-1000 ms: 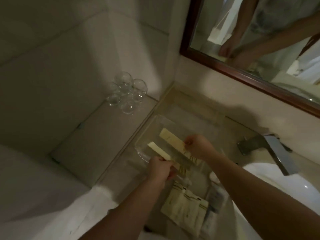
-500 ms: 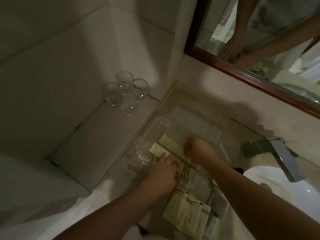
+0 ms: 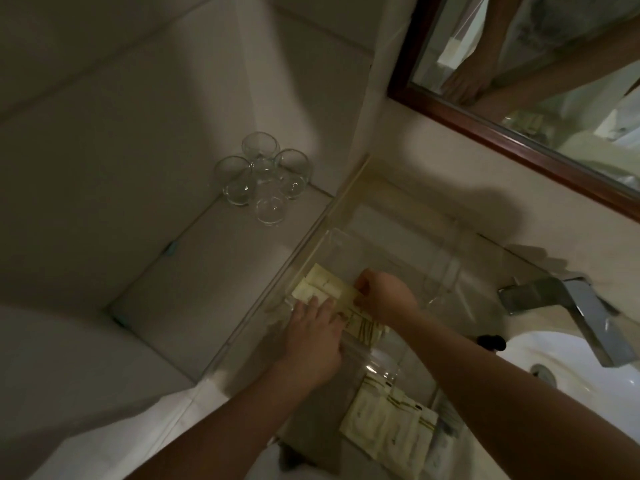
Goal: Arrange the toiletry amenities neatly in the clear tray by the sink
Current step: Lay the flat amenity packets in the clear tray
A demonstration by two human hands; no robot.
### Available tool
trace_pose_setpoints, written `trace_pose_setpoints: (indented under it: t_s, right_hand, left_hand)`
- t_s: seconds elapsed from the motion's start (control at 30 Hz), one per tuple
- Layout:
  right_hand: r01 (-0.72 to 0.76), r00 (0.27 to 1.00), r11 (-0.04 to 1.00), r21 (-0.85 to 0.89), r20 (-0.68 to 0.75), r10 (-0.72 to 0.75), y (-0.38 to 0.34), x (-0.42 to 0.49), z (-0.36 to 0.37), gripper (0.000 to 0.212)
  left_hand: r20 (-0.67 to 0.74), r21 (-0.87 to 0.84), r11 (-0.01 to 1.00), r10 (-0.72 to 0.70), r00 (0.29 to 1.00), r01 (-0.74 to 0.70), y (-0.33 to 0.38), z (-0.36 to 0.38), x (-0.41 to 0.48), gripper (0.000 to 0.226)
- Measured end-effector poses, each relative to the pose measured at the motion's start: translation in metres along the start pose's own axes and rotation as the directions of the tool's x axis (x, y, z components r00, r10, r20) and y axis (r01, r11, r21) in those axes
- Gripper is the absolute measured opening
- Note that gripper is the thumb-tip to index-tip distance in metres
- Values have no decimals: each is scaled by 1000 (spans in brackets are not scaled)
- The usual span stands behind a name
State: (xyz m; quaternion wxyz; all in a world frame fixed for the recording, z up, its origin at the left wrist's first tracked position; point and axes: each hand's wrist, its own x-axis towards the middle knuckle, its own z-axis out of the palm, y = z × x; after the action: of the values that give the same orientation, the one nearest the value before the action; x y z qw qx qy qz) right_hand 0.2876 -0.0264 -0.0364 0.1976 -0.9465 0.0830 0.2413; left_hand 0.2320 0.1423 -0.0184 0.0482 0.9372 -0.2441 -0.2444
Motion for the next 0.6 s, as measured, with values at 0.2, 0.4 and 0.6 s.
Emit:
trace_pose_setpoints:
  t_s: [0.2,0.4,0.6]
  right_hand:
    - [-38,999,999,9,-23,38,0,1,0,20]
    - [-66,996,998,-1,-57,66,1,-1,1,20]
    - [-40,996,999,24,-77,42,3,-14,-1,24]
  left_hand:
    - [36,57,998,30,999,-32,-2,6,-1,64]
    - [44,87,994,59,997,-63,0,4,0,62]
    - [17,76,996,40,999,-41,3,5,0,63]
